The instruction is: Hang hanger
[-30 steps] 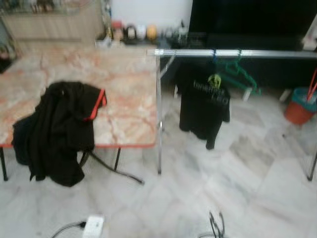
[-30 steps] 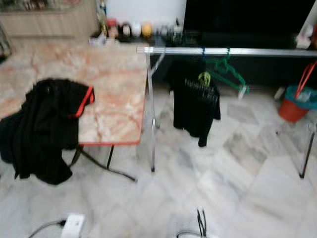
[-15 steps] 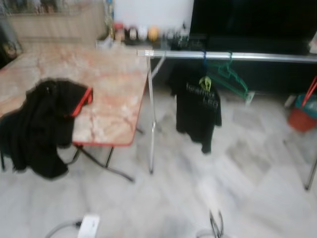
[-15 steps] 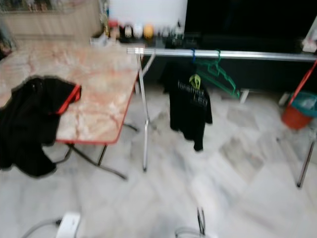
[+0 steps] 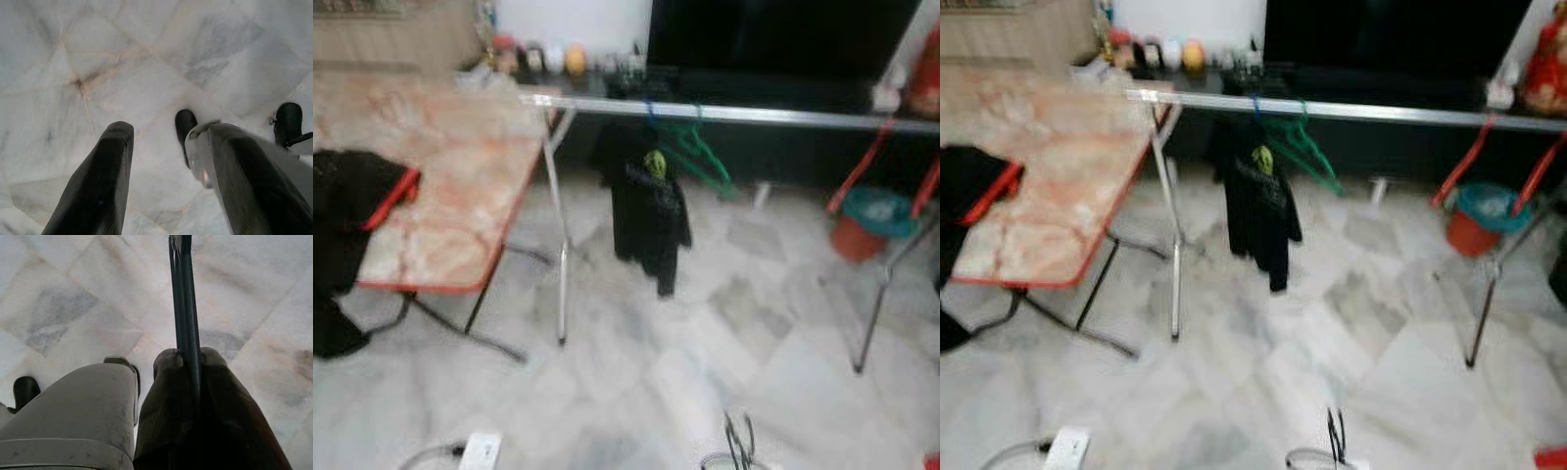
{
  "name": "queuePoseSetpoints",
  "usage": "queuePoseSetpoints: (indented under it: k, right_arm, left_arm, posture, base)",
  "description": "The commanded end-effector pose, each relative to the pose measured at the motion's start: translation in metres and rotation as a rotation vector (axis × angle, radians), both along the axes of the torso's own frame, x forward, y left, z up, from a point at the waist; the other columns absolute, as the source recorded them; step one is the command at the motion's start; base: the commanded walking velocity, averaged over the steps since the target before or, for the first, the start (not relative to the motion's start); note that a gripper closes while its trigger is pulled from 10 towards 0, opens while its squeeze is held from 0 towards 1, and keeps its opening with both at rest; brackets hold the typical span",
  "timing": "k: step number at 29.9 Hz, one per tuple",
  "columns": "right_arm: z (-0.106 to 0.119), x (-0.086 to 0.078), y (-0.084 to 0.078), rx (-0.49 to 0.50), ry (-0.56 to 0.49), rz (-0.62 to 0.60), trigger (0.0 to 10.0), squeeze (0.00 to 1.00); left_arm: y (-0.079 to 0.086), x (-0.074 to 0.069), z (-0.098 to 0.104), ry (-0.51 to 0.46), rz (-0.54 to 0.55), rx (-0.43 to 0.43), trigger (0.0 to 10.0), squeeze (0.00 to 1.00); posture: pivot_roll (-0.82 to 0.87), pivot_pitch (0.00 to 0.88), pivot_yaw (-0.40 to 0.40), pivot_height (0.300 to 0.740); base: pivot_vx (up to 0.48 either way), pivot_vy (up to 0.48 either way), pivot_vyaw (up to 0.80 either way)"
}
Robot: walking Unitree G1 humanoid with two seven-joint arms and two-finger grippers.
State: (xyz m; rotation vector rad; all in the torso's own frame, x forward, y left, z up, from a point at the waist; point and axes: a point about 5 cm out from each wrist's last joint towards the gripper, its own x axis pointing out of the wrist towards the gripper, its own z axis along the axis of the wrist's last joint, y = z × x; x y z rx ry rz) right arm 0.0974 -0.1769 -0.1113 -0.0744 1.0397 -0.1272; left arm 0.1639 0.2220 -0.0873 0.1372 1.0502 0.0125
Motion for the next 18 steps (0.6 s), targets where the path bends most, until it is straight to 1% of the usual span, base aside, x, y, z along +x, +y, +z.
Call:
queuePoseSetpoints:
  k: [1,3,7,11,18]
  right_arm:
    - [-0.0052,-0.0175,0.0057,0.018,0.066,-0.007,10.0,0.0]
    - [-0.0052,-0.0175,0.0055,0.017,0.065,-0.009,10.0,0.0]
    - [-0.0052,-0.0178,0.0051,0.017,0.066,-0.006,10.0,0.0]
    - [-0.0052,-0.018,0.005,0.017,0.066,-0.005,10.0,0.0]
    - [-0.0052,-0.018,0.0049,0.016,0.068,-0.002,10.0,0.0]
  left_arm:
    - [-0.0052,0.001,-0.0007,0.004,-0.025,-0.004,10.0,0.0]
    - [-0.005,0.0012,-0.0006,0.003,-0.025,-0.002,10.0,0.0]
    - [-0.0046,-0.0008,-0.0014,0.01,-0.022,0.003,10.0,0.0]
    - [-0.0053,-0.0021,-0.002,0.007,-0.008,-0.009,10.0,0.0]
    - [-0.0051,-0.0027,-0.0022,0.008,-0.008,-0.007,10.0,0.0]
  posture:
    - [-0.04,0.0,0.017,0.74]
    - [-0.04,0.0,0.016,0.74]
    - [-0.04,0.0,0.014,0.74]
    - [-0.04,0.0,0.014,0.74]
    - [-0.04,0.0,0.012,0.74]
  base:
    - [0.0,-0.337,0.0]
    - [0.0,-0.337,0.0]
    - [0.0,0.0,0.0]
    - [0.0,0.0,0.0]
    - [0.273,0.0,0.0]
